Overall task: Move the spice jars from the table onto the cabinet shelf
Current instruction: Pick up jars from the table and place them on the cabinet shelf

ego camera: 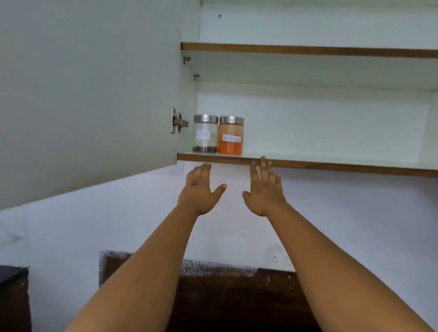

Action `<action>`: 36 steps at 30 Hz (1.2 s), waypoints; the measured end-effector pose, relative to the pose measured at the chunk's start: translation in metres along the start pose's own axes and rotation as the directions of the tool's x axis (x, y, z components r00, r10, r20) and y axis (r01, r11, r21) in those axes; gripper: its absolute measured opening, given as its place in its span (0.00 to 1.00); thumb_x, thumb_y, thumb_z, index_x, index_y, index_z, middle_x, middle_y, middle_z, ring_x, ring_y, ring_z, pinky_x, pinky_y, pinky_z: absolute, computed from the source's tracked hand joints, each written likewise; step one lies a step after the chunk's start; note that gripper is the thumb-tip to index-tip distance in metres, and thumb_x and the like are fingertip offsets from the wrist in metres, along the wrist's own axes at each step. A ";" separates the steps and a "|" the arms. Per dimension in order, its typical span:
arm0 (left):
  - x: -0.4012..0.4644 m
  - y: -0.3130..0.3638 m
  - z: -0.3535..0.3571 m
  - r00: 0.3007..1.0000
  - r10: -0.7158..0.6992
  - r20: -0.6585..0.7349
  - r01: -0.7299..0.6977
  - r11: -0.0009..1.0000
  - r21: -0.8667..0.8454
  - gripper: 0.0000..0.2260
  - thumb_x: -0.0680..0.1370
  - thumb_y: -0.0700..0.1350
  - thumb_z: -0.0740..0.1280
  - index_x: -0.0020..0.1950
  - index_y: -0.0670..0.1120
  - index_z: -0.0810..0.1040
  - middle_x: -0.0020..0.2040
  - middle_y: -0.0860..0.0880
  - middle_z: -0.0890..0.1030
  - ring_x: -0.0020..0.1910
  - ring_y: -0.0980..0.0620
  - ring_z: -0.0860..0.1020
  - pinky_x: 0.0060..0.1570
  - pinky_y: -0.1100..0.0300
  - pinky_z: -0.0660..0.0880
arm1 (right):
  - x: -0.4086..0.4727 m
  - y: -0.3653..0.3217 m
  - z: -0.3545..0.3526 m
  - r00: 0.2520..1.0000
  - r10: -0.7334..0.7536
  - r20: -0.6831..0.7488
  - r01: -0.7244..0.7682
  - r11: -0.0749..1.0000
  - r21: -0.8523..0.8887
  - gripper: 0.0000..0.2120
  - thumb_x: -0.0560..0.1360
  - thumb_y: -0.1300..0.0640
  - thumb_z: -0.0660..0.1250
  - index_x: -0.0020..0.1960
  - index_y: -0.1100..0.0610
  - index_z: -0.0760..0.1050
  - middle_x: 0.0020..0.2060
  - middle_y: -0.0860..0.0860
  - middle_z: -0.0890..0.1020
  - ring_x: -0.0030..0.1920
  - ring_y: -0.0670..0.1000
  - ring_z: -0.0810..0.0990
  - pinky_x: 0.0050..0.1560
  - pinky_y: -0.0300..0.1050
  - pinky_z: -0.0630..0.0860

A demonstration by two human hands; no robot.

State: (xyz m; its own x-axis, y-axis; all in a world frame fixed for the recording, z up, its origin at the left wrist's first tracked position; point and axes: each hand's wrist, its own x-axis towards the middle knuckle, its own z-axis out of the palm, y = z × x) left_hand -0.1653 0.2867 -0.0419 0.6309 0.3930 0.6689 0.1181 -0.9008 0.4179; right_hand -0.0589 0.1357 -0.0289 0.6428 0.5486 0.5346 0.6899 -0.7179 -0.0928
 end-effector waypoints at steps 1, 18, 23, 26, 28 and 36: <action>-0.016 -0.002 0.011 0.999 -0.033 -0.037 0.029 0.996 -0.090 0.32 0.79 0.59 0.61 0.77 0.46 0.55 0.76 0.47 0.60 0.76 0.45 0.55 0.70 0.48 0.61 | -0.015 0.001 0.012 0.999 0.026 0.021 -0.027 0.999 0.041 0.38 0.80 0.45 0.56 0.79 0.55 0.36 0.78 0.55 0.35 0.77 0.56 0.33 0.75 0.55 0.38; -0.397 -0.092 0.174 0.639 -0.458 0.619 0.571 0.821 0.017 0.23 0.77 0.53 0.63 0.70 0.47 0.64 0.68 0.45 0.67 0.68 0.43 0.62 0.62 0.48 0.66 | -0.382 -0.014 0.244 0.925 0.225 0.306 -0.257 0.964 0.069 0.20 0.74 0.42 0.64 0.62 0.50 0.71 0.58 0.52 0.74 0.59 0.54 0.71 0.56 0.52 0.69; -0.445 -0.115 0.170 0.572 -0.646 0.505 0.757 0.653 -0.024 0.09 0.78 0.51 0.63 0.49 0.47 0.67 0.53 0.48 0.68 0.57 0.47 0.68 0.51 0.56 0.65 | -0.405 -0.029 0.250 0.902 -0.211 0.376 0.168 0.975 0.143 0.33 0.68 0.24 0.55 0.52 0.52 0.75 0.50 0.49 0.76 0.51 0.52 0.72 0.50 0.51 0.71; -0.450 -0.128 0.165 0.533 -0.683 0.500 0.792 0.611 -0.010 0.10 0.79 0.53 0.62 0.45 0.47 0.68 0.49 0.46 0.74 0.49 0.46 0.74 0.47 0.54 0.70 | -0.431 -0.036 0.256 0.799 -0.403 0.447 0.387 0.913 0.131 0.39 0.65 0.22 0.55 0.60 0.51 0.73 0.53 0.50 0.74 0.51 0.53 0.72 0.50 0.52 0.70; -0.451 -0.131 0.165 0.499 -0.680 0.537 0.808 0.589 -0.007 0.11 0.79 0.53 0.62 0.42 0.48 0.68 0.47 0.45 0.76 0.43 0.49 0.74 0.42 0.56 0.69 | -0.442 -0.037 0.262 0.796 -0.377 0.474 0.318 0.926 0.204 0.37 0.67 0.29 0.64 0.67 0.52 0.69 0.59 0.52 0.73 0.55 0.55 0.73 0.54 0.52 0.72; -0.441 -0.105 0.153 0.494 -0.583 0.645 0.856 0.456 -0.243 0.10 0.78 0.47 0.64 0.39 0.45 0.75 0.37 0.48 0.76 0.39 0.52 0.74 0.36 0.60 0.70 | -0.399 -0.025 0.238 0.967 0.062 0.247 -0.191 0.817 0.543 0.24 0.65 0.39 0.73 0.54 0.51 0.78 0.46 0.48 0.77 0.43 0.47 0.76 0.43 0.39 0.74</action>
State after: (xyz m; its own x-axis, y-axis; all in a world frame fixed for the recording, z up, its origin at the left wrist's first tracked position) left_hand -0.3381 0.1796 -0.4749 0.7379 0.5997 -0.3098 0.4074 -0.0297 0.9128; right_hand -0.2533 0.0369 -0.4401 0.7468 0.5914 0.3040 0.6218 -0.4590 -0.6345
